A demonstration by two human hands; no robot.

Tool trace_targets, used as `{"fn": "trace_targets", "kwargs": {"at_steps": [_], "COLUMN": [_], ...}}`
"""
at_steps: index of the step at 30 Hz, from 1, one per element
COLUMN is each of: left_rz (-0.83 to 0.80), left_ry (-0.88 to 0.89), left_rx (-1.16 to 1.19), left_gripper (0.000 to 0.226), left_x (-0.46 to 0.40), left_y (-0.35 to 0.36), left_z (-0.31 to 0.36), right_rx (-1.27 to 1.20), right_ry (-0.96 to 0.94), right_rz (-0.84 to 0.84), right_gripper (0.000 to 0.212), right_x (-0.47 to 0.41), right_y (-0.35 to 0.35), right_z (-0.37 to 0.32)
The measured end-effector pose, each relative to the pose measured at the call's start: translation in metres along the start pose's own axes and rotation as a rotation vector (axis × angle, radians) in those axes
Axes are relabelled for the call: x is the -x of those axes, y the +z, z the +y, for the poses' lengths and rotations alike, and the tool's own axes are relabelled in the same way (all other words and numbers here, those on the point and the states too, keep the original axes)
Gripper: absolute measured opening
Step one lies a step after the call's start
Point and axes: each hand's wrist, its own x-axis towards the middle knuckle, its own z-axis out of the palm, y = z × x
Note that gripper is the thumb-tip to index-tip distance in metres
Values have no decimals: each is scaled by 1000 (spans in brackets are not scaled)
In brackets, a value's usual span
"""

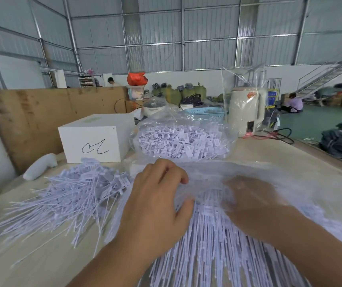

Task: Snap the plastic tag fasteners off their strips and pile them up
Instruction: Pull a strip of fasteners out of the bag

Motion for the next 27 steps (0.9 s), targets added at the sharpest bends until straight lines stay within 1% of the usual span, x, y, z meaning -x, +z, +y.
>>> {"fn": "trace_targets", "kwargs": {"at_steps": [2,3,4,6,7,8,9,10,11,12,13,14,15,16,17,18,20,23,25,26,27], "left_rz": [-4,-8,-12,-16,-14,-11,-5,4,16,31,47,58,64,65,63,59,38,13,34,57,84], "left_ry": [27,36,42,46,43,38,31,24,15,3,-14,-34,-55,-72,-85,-96,-135,-172,-95,-10,96], "left_rx": [17,23,26,27,32,41,53,65,75,85,94,101,106,109,116,129,165,112,59,53,41], "left_gripper": [20,20,20,19,19,19,19,20,21,21,20,19,17,16,17,19,29,40,50,53,49], "left_x": [0,0,1,1,1,2,2,2,1,1,0,-1,-1,-2,-3,-3,-3,-2,-3,-4,-4], "left_y": [0,0,1,3,4,4,5,6,6,7,8,8,9,9,9,9,6,1,-5,-8,-9], "left_z": [4,6,7,7,7,7,7,7,7,7,7,7,8,9,9,8,7,4,7,10,14], "right_rx": [1,27,99,220,210,192,173,210,215,199,146,114,161,166,168,184,227,204,229,211,200], "right_ry": [-54,-44,-48,-50,-19,10,43,55,41,20,-29,-92,-205,-285,-351,-385,-373,-354,-315,-309,-307], "right_rz": [51,76,62,5,0,32,68,102,125,139,197,215,183,123,82,62,51,192,218,210,183], "right_gripper": [25,18,8,19,20,19,24,29,29,22,15,20,26,23,12,11,21,30,35,38,41], "right_x": [-2,-4,-4,1,3,2,3,5,9,12,15,19,23,27,30,33,38,43,41,39,38], "right_y": [0,-2,-4,-12,-15,-16,-20,-24,-30,-37,-44,-51,-54,-57,-55,-56,-57,-62,-64,-64,-63], "right_z": [0,3,8,8,7,7,1,-7,-15,-24,-31,-39,-46,-54,-58,-65,-70,-69,-70,-68,-65]}}
